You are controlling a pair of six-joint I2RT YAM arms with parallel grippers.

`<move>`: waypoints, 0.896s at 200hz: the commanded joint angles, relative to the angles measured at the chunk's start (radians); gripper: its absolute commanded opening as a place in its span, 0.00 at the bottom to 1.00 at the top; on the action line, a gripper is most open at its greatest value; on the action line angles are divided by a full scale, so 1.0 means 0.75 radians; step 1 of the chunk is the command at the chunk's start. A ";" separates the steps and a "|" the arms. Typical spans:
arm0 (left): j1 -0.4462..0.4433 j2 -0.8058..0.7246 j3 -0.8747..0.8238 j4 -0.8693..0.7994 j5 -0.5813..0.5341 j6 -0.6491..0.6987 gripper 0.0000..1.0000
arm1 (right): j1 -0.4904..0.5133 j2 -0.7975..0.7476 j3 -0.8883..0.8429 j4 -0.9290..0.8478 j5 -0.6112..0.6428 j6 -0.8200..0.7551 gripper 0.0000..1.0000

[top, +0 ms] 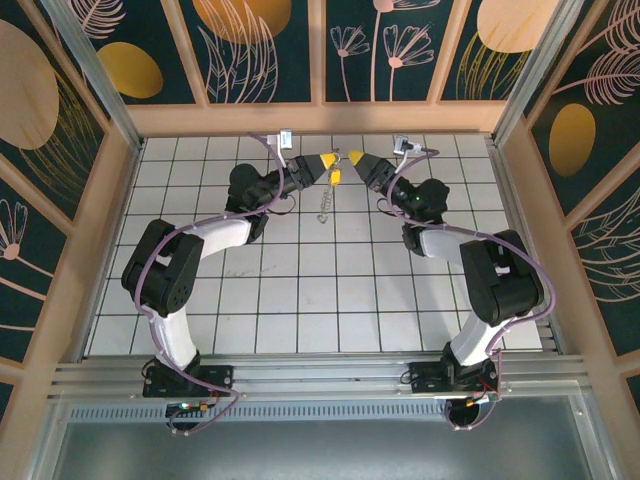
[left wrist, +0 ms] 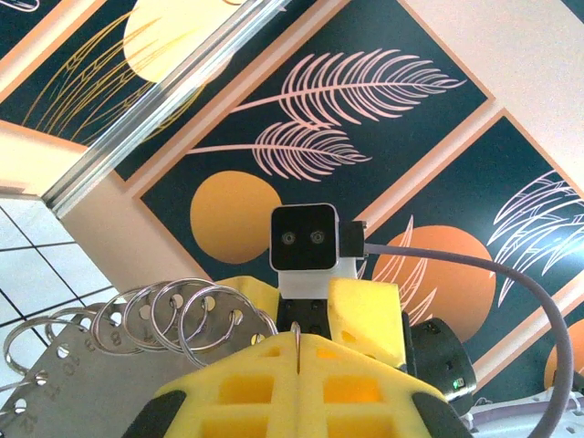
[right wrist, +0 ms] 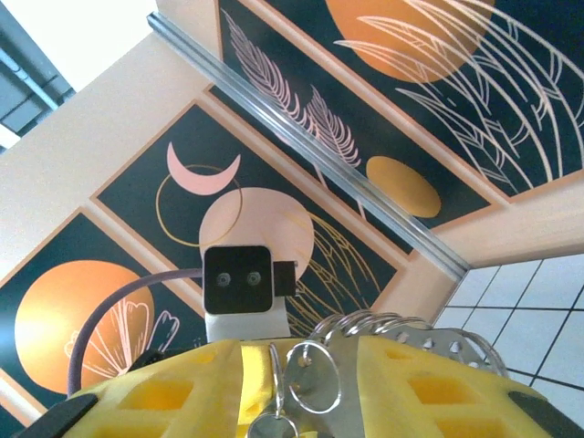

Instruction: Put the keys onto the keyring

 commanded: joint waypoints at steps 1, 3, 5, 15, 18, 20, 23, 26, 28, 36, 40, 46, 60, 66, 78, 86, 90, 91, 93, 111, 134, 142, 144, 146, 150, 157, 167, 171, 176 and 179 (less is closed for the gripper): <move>-0.007 -0.029 0.022 0.088 0.002 0.015 0.00 | 0.027 -0.037 0.064 0.016 -0.011 -0.044 0.38; -0.007 -0.030 0.022 0.089 0.001 0.016 0.00 | 0.028 -0.033 0.067 0.015 -0.013 -0.045 0.38; -0.007 -0.028 0.022 0.088 0.001 0.017 0.00 | 0.030 -0.034 0.069 0.014 -0.013 -0.045 0.38; -0.007 -0.030 0.022 0.087 0.001 0.015 0.00 | 0.039 -0.023 0.081 0.012 -0.015 -0.047 0.37; -0.007 -0.028 0.022 0.087 0.002 0.017 0.00 | 0.043 -0.021 0.084 0.012 -0.015 -0.046 0.37; -0.007 -0.029 0.022 0.088 0.001 0.017 0.00 | 0.044 -0.018 0.085 0.012 -0.016 -0.047 0.37; -0.007 -0.028 0.022 0.088 0.003 0.017 0.00 | 0.046 -0.016 0.088 0.011 -0.017 -0.047 0.37; -0.007 -0.028 0.022 0.088 0.002 0.015 0.00 | 0.048 -0.013 0.090 0.010 -0.017 -0.047 0.37; -0.007 -0.028 0.022 0.089 0.002 0.014 0.00 | 0.049 -0.012 0.093 0.009 -0.018 -0.047 0.37; -0.007 -0.028 0.022 0.087 0.001 0.016 0.00 | 0.054 -0.005 0.098 0.009 -0.019 -0.046 0.36; -0.007 -0.030 0.020 0.089 0.002 0.016 0.00 | 0.055 -0.002 0.100 0.009 -0.019 -0.045 0.36; -0.007 -0.031 0.020 0.089 0.002 0.015 0.00 | 0.059 0.005 0.102 0.008 -0.019 -0.045 0.36; -0.007 -0.032 0.020 0.089 0.002 0.017 0.00 | 0.064 0.015 0.107 0.012 -0.021 -0.041 0.35; -0.007 -0.032 0.020 0.089 0.002 0.016 0.00 | 0.063 0.019 0.107 0.017 -0.023 -0.038 0.35; -0.007 -0.034 0.020 0.089 0.002 0.017 0.00 | 0.065 0.026 0.106 0.020 -0.024 -0.037 0.35; -0.007 -0.036 0.020 0.089 0.003 0.017 0.00 | 0.066 0.028 0.104 0.019 -0.022 -0.038 0.35; -0.007 -0.034 0.020 0.089 0.002 0.016 0.00 | 0.065 0.028 0.102 0.020 -0.022 -0.039 0.35; -0.007 -0.034 0.021 0.089 0.001 0.017 0.00 | 0.065 0.027 0.101 0.020 -0.021 -0.039 0.35; -0.007 -0.034 0.021 0.089 0.001 0.016 0.00 | 0.066 0.028 0.101 0.020 -0.020 -0.039 0.35; -0.008 -0.032 0.022 0.089 0.001 0.017 0.00 | 0.067 0.038 0.094 0.026 -0.019 -0.035 0.35; -0.007 -0.032 0.022 0.092 0.000 0.017 0.00 | 0.075 0.052 0.094 0.038 -0.029 -0.023 0.34; -0.007 -0.031 0.022 0.092 0.000 0.015 0.00 | 0.080 0.056 0.096 0.039 -0.033 -0.022 0.34; -0.007 -0.031 0.022 0.091 0.000 0.016 0.00 | 0.081 0.057 0.097 0.040 -0.035 -0.022 0.34; -0.007 -0.032 0.022 0.091 -0.002 0.016 0.00 | 0.082 0.058 0.097 0.040 -0.037 -0.022 0.34; -0.007 -0.031 0.022 0.091 -0.001 0.017 0.00 | 0.085 0.060 0.099 0.039 -0.039 -0.022 0.34; -0.007 -0.031 0.022 0.092 -0.001 0.017 0.00 | 0.090 0.064 0.099 0.040 -0.043 -0.022 0.34; -0.007 -0.029 0.022 0.092 -0.003 0.016 0.00 | 0.099 0.066 0.099 0.038 -0.044 -0.026 0.34; -0.007 -0.028 0.022 0.092 -0.004 0.015 0.00 | 0.101 0.066 0.098 0.037 -0.045 -0.028 0.33; -0.007 -0.029 0.024 0.093 -0.003 0.017 0.00 | 0.103 0.067 0.097 0.037 -0.044 -0.030 0.33; -0.007 -0.027 0.024 0.092 -0.003 0.017 0.00 | 0.104 0.068 0.097 0.035 -0.044 -0.030 0.32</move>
